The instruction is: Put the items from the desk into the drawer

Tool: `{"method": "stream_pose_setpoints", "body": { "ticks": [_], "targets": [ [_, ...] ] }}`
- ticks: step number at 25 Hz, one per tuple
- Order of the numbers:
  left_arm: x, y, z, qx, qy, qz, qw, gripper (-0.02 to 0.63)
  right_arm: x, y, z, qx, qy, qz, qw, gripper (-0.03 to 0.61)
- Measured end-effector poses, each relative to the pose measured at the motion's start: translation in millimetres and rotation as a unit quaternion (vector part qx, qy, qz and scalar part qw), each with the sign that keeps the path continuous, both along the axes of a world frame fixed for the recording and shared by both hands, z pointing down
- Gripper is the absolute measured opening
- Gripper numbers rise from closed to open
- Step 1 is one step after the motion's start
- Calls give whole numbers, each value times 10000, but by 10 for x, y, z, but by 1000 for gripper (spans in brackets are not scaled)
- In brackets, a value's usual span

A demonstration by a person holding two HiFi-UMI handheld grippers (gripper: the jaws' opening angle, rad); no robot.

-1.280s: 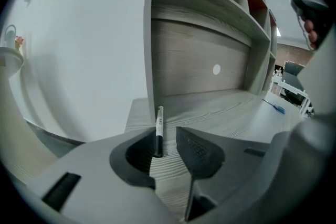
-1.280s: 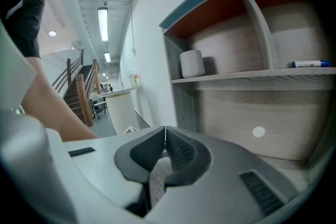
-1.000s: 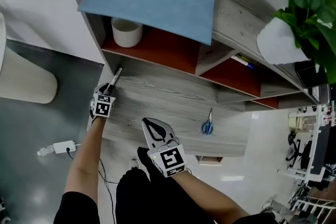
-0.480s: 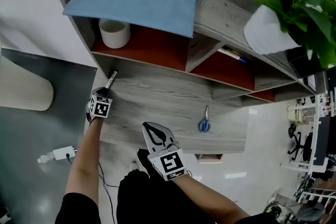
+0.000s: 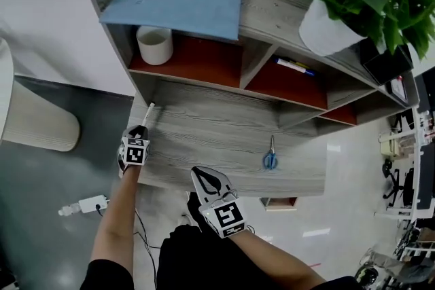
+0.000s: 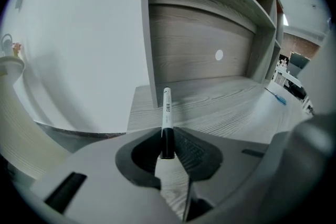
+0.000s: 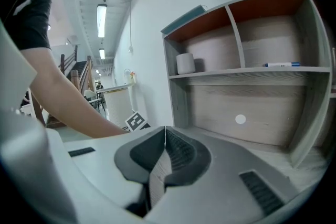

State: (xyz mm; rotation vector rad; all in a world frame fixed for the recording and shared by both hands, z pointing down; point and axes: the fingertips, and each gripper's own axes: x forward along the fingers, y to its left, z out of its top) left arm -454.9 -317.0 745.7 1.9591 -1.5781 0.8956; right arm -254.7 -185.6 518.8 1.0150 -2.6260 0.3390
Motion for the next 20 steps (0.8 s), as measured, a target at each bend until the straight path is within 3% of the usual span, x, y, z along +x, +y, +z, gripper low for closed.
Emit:
{"method": "stream_pose_setpoints", "body": {
  "ticks": [5, 20],
  "targets": [
    [155, 271, -298, 98, -115, 317, 9994, 81, 172, 355, -12, -17, -6, 158, 9999, 19],
    [573, 1452, -1187, 597, 151, 384, 9974, 81, 498, 1243, -465, 335, -481, 845, 9947, 20]
  ]
}}
